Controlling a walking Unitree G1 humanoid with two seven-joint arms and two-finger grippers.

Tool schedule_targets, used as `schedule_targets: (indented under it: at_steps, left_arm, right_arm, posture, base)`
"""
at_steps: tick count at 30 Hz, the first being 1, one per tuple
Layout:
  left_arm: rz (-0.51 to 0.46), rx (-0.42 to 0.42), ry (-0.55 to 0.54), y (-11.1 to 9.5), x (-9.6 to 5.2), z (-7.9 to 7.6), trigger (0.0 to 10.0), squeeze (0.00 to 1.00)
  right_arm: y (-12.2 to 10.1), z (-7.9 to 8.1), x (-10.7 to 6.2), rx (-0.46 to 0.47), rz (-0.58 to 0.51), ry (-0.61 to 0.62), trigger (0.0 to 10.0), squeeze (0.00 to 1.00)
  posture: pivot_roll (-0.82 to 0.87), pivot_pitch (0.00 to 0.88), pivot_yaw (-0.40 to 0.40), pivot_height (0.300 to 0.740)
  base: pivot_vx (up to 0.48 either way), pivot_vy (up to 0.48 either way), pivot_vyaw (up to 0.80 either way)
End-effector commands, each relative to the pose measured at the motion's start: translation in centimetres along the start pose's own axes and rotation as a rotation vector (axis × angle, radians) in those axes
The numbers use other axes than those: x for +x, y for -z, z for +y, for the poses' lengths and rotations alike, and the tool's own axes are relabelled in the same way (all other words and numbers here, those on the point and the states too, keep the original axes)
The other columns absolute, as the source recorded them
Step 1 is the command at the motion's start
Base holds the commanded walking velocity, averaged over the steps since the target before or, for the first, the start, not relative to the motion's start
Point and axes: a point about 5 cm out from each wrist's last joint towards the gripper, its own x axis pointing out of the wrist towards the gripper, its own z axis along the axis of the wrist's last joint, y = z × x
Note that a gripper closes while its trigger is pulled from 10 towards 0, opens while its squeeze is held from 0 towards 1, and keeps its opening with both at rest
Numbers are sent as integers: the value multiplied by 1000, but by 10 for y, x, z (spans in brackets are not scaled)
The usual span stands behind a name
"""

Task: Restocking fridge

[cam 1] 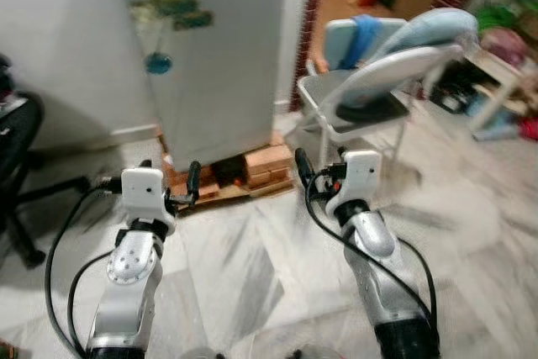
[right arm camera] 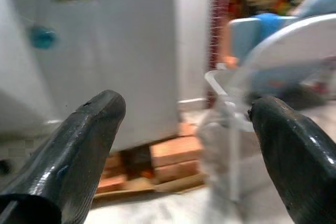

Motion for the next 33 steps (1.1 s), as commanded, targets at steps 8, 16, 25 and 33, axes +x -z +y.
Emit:
schedule_targets:
  at_steps: [8, 16, 25, 33]
  left_arm:
    - [-20, 36, -4, -4, 2, 9, 10000, 0]
    - [-18, 17, -3, -6, 0, 10, 10000, 0]
    - [-40, 36, 23, -7, 0, 8, 10000, 0]
    - [-40, 25, 34, -7, -1, 6, 10000, 0]
  right_arm:
    - [-7, 4, 2, -10, -36, -10, 10000, 0]
    - [-8, 5, 4, -3, -26, -3, 10000, 0]
    - [-11, 6, 6, -5, -46, -10, 10000, 0]
    - [-10, 6, 6, -8, -43, -5, 10000, 0]
  posture:
    - [63, 38, -4, 740]
    - [71, 41, -8, 740]
    - [72, 42, -11, 740]
    - [71, 44, -10, 740]
  base:
    - [0, 473, -73]
    - [0, 465, -367]
    - [160, 413, -356]
    - [326, 352, 0]
